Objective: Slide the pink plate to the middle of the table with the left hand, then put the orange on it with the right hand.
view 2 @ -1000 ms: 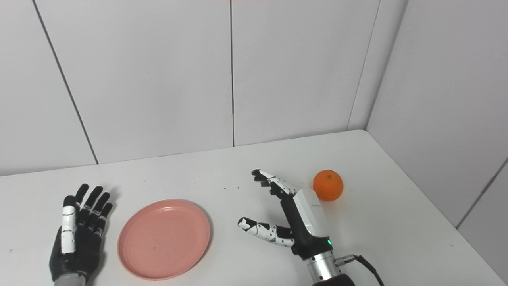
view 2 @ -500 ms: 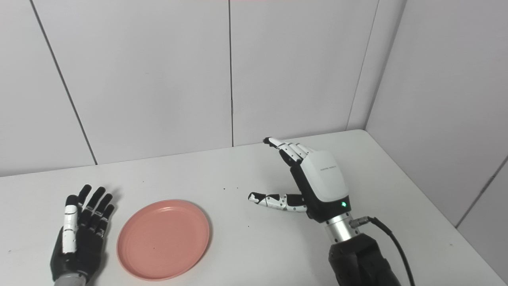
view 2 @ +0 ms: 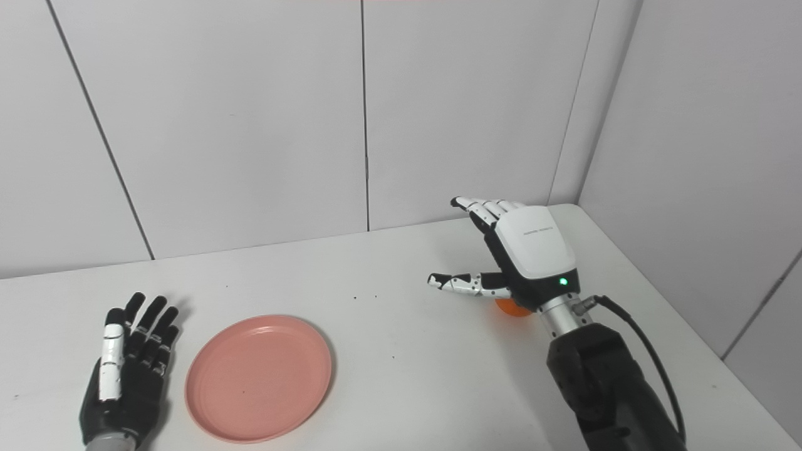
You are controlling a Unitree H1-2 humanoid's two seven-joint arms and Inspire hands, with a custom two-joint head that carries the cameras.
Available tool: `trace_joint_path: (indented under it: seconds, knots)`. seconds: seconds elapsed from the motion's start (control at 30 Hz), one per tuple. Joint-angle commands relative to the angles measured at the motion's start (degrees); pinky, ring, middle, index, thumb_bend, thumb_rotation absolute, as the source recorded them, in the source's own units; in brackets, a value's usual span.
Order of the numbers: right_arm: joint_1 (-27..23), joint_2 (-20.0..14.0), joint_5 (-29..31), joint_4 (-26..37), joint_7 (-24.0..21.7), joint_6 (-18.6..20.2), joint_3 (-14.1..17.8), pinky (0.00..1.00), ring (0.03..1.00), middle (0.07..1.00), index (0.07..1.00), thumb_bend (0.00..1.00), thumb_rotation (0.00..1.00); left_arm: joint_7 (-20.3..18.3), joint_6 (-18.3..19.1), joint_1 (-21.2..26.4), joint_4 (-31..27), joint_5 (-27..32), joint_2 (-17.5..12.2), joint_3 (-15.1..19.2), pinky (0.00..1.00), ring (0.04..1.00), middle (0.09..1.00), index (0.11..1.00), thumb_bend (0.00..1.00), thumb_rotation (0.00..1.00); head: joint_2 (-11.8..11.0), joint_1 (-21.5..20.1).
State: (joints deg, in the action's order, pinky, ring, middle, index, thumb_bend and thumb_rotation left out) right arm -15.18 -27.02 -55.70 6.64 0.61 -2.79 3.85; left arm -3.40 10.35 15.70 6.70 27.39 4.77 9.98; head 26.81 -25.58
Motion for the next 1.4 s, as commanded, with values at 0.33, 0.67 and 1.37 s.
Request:
trace_joint_path:
  seconds: [0.33,0.67,1.37]
  knots:
    - [-3.47,-5.94,-0.69,-10.45,2.51,3.19,-0.82,0.77,0.782,0.792,0.779,0.86,0.88,-0.30,-0.63,-0.16,1.23,-1.82,-0.25,-0.75,0.97,0.897,0.868,0.915,0.61,0.64,-0.78,0.52]
    - [-4.36,-6.95,0.93,-18.40,4.67,4.32,-2.69,0.82,0.815,0.822,0.789,0.84,0.90,-0.28,-0.67,-0.34,1.15,-1.98,0.02,-0.56,0.97,0.897,0.875,0.913,0.62,0.62,-1.00,1.00]
    - [-5.83,-7.49,5.53,-24.33,5.93,4.91,-5.67,0.77,0.808,0.817,0.788,0.83,0.86,-1.01,-2.33,-0.69,2.16,-2.73,-0.12,-1.42,0.98,0.907,0.877,0.921,0.63,0.63,-1.25,1.97]
